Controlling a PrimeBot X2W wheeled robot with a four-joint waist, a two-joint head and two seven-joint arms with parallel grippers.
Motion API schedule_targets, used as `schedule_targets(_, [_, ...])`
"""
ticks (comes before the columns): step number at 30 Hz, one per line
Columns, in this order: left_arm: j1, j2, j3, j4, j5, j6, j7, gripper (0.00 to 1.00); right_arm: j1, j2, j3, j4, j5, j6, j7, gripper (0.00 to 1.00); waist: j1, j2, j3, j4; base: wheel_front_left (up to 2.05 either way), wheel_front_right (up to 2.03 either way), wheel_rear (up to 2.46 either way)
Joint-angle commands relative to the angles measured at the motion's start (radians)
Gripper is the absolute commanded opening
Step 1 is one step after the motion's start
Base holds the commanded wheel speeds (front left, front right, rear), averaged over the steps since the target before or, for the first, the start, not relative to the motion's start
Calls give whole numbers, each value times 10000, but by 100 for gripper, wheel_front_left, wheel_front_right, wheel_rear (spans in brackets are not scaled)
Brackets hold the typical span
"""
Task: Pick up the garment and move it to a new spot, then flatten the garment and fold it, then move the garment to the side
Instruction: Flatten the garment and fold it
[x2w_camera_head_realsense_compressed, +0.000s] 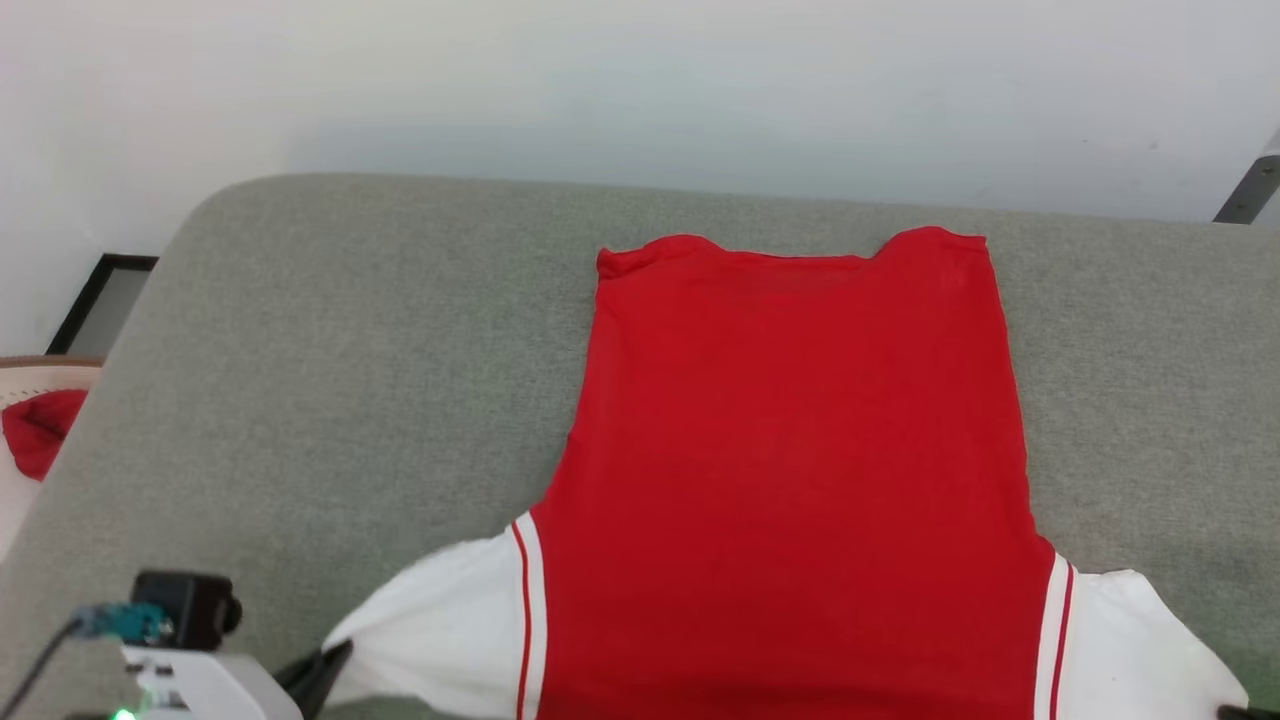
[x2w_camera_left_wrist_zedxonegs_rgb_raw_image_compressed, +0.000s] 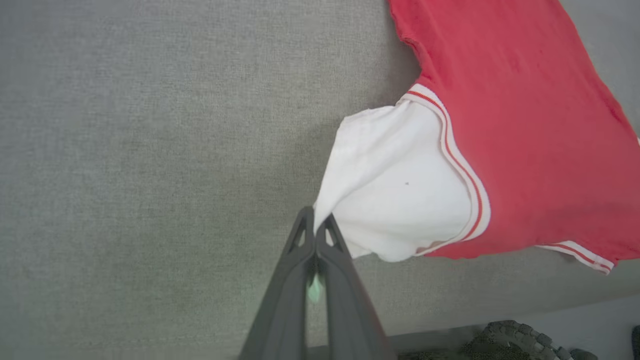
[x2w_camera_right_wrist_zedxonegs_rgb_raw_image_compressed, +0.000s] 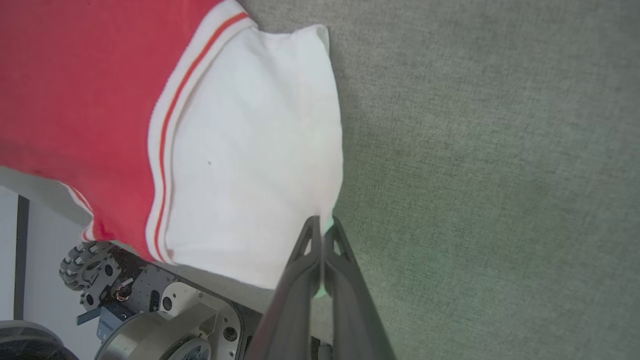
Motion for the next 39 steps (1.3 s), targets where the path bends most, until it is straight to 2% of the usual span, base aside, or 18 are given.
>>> schedule_targets(1, [184,-81,-95,99,32,77,-89,0,248,192,-262,-79,-196,-10,108,0,0,0,5,23,0,0,0])
schedule_targets(13, [1,-1191,-601,1211,511,-299,-161,0,113,1729,-1098,-428,-2181,-10,1499,0,0,0,198,21,0,0,0])
schedule_targets(14, [-26,-1281,-600,1281,511,-307,-207,0,72,1853,-1171,-452,-2338,-10,1646,9,0,0,213,12,0,0,0])
schedule_targets(16, [-35,-1419,-645,1363,564,-382,-231,0,-60,2036,-1292,-567,-2617,-10,1924,67,0,0,255,-5,0,0,0])
schedule_targets(17, [-59,-1461,-670,1397,630,-386,-260,0,-122,2115,-1384,-634,-2751,-10,2047,100,0,0,274,-11,0,0,0])
schedule_targets(23, [-132,-1733,-707,1535,703,-441,-345,0,-272,2587,-2067,-1340,-3324,-10,3041,100,0,0,381,-7,0,0,0])
schedule_targets(31, [-325,-2010,-698,1538,923,-459,-500,0,-845,3045,-3379,-3022,-3916,-8,4078,100,0,0,805,176,0,0,0])
schedule_targets(35, [-608,-2211,-665,1513,1095,-517,-591,0,-2147,3117,-3572,-3265,-4307,-8,3896,100,0,0,1252,329,0,0,0])
schedule_targets(39, [-995,-2468,-683,1559,1349,-646,-624,0,-4046,3345,-3284,-2443,-4866,-8,3187,100,0,0,1835,587,0,0,0])
